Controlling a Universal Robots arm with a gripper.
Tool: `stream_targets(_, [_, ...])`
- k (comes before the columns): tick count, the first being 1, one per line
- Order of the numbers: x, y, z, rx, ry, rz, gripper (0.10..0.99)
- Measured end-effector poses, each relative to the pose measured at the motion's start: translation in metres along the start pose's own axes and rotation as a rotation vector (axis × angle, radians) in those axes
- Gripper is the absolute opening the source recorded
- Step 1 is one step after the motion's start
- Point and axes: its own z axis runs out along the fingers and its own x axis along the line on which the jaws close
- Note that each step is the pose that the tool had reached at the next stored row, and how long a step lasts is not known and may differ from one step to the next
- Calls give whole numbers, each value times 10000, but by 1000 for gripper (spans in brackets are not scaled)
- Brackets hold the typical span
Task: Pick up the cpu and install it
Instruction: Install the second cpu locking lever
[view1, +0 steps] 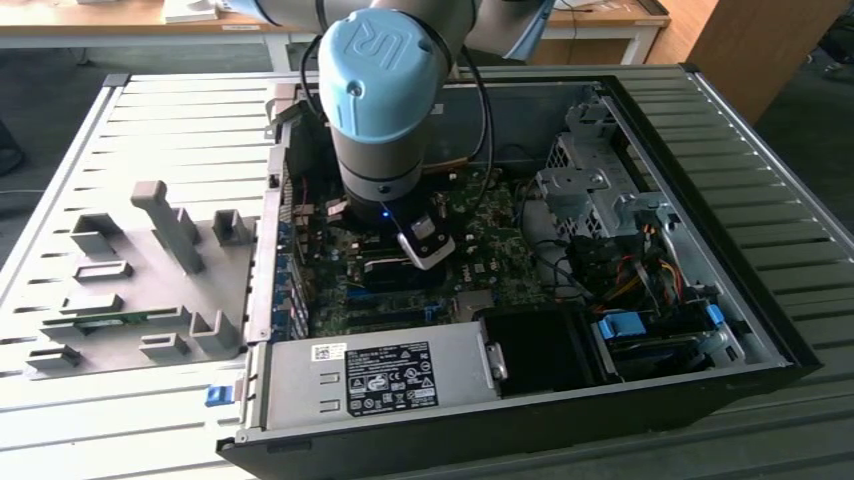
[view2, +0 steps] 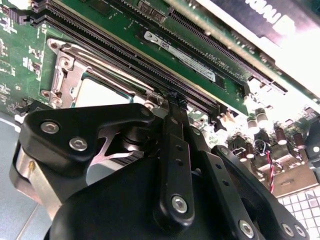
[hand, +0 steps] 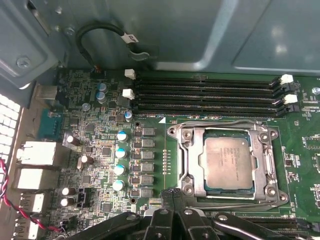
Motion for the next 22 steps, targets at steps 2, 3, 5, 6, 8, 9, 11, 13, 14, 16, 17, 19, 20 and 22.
stream_targets(2, [0,4,-13,0,0,0,106])
stream_targets(3, [0,6,-21,0,1,0,106])
stream_targets(5, [-1,12,-38,-6,0,0,106])
stream_targets(6, [-1,15,-45,-13,0,0,106])
stream_targets(8, [-1,23,-72,-28,0,0,106])
stream_targets(9, [-2,31,-94,-38,0,1,106])
stream_targets(11, [-3,46,-139,-57,-1,1,106])
stream_targets(13, [-5,58,-174,-64,0,1,106])
stream_targets(14, [-6,65,-196,-66,-1,1,106])
stream_targets(16, [-7,82,-248,-67,-1,1,106])
stream_targets(17, [-8,92,-279,-68,0,1,106])
stream_targets(19, [-9,113,-341,-72,0,1,106])
stream_targets(20, [-9,120,-364,-72,0,1,106])
stream_targets(22, [-11,135,-405,-75,-1,1,106])
